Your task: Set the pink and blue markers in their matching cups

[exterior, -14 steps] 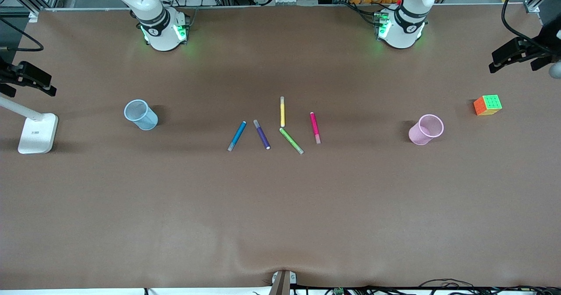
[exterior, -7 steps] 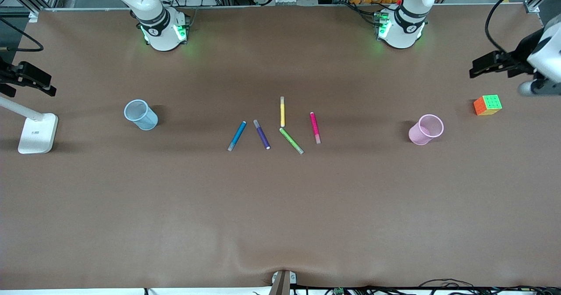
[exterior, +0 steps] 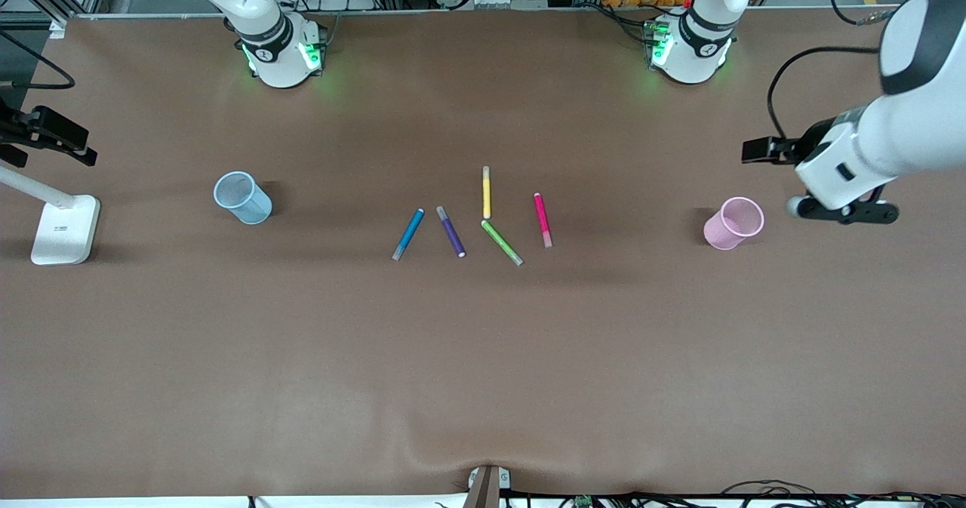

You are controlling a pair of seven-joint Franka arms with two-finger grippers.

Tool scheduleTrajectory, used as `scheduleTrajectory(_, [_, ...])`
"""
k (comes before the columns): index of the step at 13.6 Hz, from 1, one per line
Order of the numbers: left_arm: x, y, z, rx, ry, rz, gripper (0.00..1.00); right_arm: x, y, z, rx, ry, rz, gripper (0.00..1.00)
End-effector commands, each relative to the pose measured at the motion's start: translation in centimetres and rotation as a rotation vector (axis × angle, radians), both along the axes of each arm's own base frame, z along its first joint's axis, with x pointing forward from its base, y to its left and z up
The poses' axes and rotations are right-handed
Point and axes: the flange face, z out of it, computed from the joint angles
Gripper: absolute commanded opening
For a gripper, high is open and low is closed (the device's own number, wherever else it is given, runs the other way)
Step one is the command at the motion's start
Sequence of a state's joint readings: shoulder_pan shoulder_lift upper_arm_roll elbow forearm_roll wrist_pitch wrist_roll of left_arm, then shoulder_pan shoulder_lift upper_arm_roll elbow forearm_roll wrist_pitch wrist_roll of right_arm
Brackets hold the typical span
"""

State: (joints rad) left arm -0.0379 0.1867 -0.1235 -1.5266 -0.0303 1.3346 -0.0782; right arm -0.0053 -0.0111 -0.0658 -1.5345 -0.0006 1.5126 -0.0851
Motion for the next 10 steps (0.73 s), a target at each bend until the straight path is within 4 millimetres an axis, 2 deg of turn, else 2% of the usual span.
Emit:
scheduleTrajectory(1, [0.6,-2.2,-2.3,-0.008,0.06,-0.037,1.0,1.1,0.0,-0.6,-0.021,0.009,-0.001,1.0])
scheduleTrajectory(2, [0.6,-3.5,-3.0,-0.005,0.071,-0.054,1.0,1.5,-0.3,-1.4,-0.021,0.024,-0.005,1.0])
scheduleTrajectory(4, [0.6,-5.2,-4.6,0.002,0.099,-0.072,1.0,3.6,-0.7,-6.2,-0.021,0.114,-0.008,1.0])
scheduleTrajectory(6, [0.9,-6.0,-6.6,-0.019,0.141,-0.049,1.0,3.8,-1.1,-7.3,-0.016,0.144,-0.014,1.0])
scheduleTrajectory(7, [0.9,-7.5,-8.2,-0.017,0.167,-0.06,1.0,3.8,-0.9,-7.6,-0.016,0.148,-0.011,1.0])
scheduleTrajectory(9, [1.6,-9.8,-10.5,-0.005,0.199,-0.038,1.0,4.8,-0.6,-10.1,-0.009,0.191,-0.009,1.0])
scheduleTrajectory(10, [1.7,-11.3,-11.1,0.013,0.203,-0.007,1.0,5.0,-0.2,-10.6,-0.008,0.198,-0.014,1.0])
